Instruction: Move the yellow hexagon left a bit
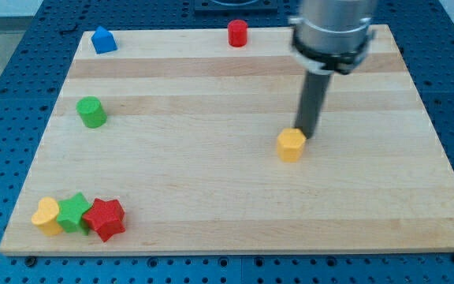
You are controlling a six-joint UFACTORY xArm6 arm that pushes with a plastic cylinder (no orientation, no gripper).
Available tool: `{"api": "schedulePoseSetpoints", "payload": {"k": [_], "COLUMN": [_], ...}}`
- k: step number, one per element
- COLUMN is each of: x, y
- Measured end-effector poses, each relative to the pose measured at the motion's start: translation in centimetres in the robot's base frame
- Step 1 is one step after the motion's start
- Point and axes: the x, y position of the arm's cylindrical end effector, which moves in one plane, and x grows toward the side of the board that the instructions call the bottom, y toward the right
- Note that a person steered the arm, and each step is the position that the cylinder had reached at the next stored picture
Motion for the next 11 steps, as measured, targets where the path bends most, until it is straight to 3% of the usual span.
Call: {"api": "schedulePoseSetpoints", "payload": {"k": [1,2,4,6,8,10,11], "x": [1.2,1.6,-3.3,-1.2,4.8,5.9,5.5], "y": [-7.3,-10.4,-4.7,4.4,1.2,-5.8,-2.6]}}
